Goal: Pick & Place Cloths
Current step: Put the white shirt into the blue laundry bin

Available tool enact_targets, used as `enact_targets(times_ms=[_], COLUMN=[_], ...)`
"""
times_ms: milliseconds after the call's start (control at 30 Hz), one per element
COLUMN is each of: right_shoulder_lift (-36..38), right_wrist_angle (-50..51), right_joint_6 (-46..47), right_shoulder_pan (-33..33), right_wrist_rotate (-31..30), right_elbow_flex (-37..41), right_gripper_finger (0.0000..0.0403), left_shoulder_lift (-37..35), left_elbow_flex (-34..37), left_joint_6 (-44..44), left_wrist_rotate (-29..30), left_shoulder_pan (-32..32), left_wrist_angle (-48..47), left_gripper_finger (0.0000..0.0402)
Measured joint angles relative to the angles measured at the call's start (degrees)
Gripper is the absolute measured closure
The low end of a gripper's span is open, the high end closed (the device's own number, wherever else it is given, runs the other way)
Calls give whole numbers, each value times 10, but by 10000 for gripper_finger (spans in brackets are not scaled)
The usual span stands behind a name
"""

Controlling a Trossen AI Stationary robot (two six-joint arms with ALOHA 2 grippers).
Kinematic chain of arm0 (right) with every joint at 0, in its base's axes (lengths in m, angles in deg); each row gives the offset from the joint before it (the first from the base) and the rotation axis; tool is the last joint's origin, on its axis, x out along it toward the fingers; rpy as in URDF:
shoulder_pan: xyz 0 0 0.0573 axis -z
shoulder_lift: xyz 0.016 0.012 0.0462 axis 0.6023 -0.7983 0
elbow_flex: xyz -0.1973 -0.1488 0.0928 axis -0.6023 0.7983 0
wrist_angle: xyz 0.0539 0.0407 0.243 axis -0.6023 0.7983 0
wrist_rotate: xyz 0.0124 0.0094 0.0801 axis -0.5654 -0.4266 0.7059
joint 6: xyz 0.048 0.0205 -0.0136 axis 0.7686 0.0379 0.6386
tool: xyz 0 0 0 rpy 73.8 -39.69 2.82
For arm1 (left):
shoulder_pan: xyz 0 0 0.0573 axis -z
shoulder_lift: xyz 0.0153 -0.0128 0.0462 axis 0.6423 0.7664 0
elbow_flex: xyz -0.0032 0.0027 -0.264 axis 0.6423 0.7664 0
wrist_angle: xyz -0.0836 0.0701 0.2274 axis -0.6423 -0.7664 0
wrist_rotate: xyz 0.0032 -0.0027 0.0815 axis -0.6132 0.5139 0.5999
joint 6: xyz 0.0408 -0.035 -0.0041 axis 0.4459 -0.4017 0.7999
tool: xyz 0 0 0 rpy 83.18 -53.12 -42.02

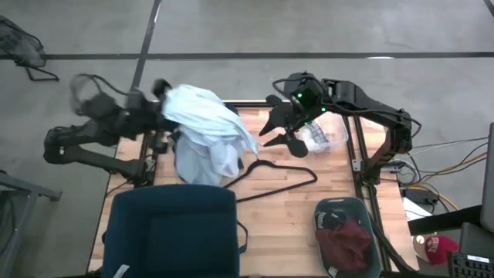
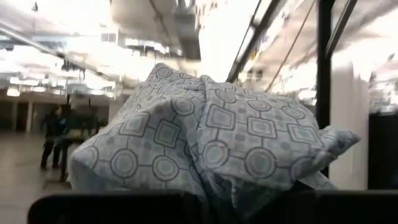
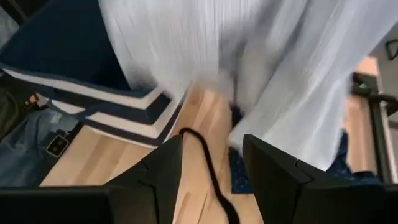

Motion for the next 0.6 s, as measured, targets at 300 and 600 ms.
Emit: enact_targets(times_ms=[300,600], right_shoulder_lift=[-5,-4], right_wrist_angle=[-1,-30], right_joint_6=[-42,-55], right_shoulder_pan=[11,52], right_wrist_rotate=[-15,-32], right_elbow_flex=[100,216], right_gripper_finger=[241,304], left_shoulder_lift=[-38,-23], left_elbow_flex=[-67,-65], left_joint_6=[-123,-151], left_wrist_rotate=[-75,-157], left_shoulder_pan=[33,115], left_wrist_angle=[-20,-30], left_gripper_finger=[340,339])
